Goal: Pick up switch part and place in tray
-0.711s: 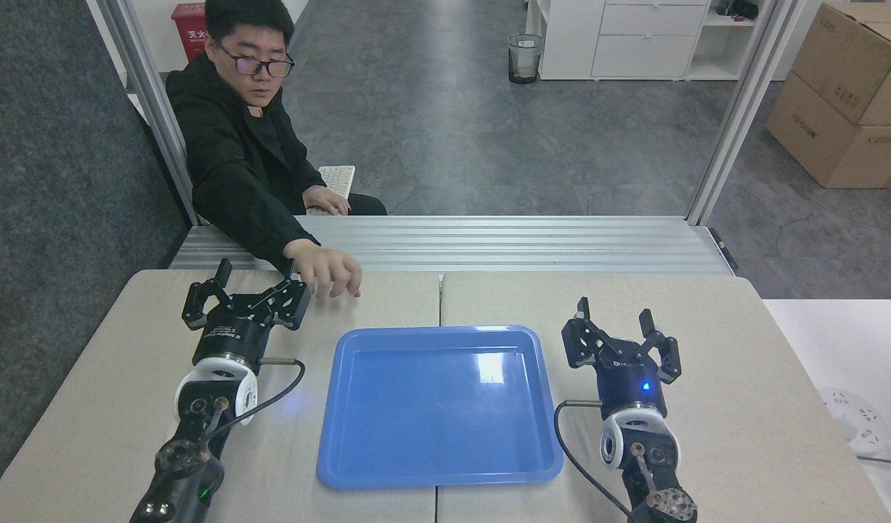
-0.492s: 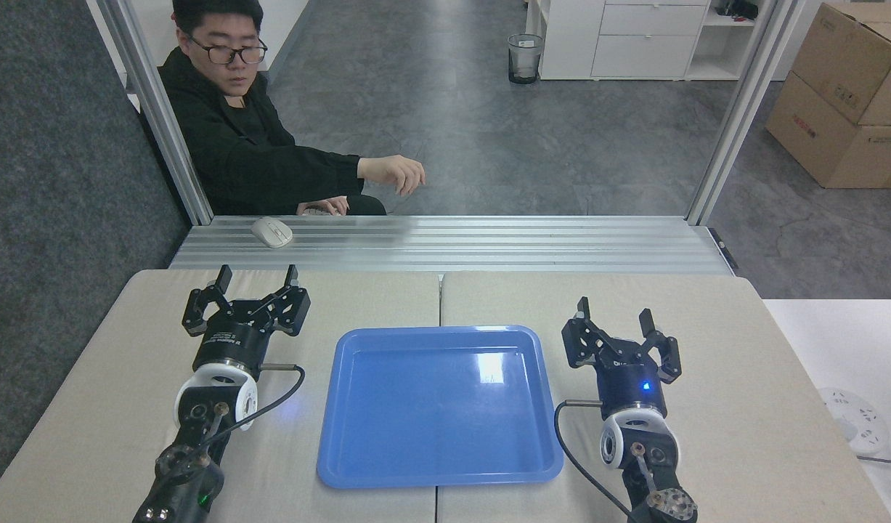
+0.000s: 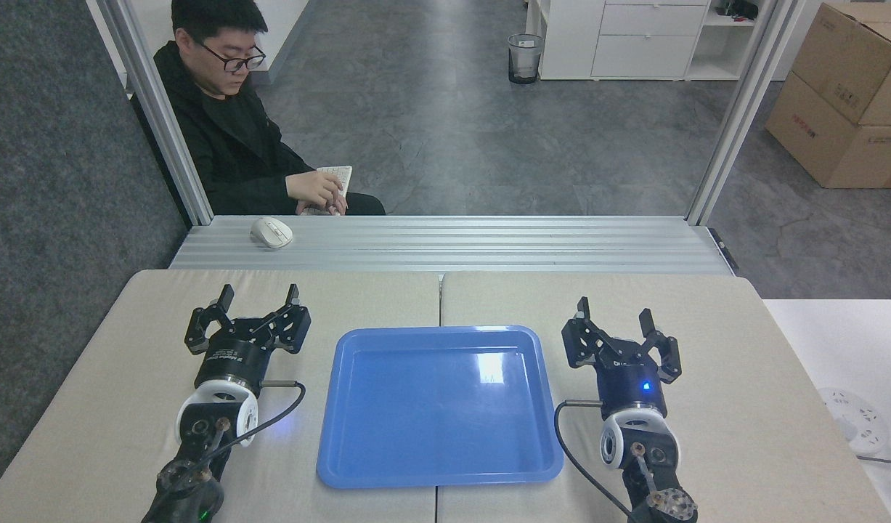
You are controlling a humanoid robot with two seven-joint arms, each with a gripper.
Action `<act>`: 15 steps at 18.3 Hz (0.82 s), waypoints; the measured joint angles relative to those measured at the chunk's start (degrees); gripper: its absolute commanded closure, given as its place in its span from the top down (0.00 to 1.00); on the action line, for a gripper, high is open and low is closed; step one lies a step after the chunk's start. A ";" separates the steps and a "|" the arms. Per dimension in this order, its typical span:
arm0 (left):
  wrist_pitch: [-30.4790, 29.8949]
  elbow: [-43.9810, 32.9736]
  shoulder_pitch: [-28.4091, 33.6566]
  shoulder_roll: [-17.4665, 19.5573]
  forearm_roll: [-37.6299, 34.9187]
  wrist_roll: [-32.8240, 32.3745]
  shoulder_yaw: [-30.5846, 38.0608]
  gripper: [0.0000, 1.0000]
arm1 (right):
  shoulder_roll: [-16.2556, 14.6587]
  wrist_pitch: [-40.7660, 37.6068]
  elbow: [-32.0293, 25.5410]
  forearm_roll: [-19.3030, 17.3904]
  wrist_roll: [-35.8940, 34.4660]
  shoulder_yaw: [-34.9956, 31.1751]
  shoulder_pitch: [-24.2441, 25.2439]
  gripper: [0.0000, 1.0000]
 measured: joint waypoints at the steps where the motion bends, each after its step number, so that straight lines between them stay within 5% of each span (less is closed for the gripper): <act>1: 0.00 0.08 0.15 -0.01 0.00 0.00 0.00 0.99 | 0.00 -0.01 0.00 0.00 0.00 0.00 0.00 1.00; 15: 0.01 0.62 1.08 -0.08 0.11 0.42 0.17 0.99 | 0.01 -0.02 -0.01 0.00 0.00 0.00 0.00 1.00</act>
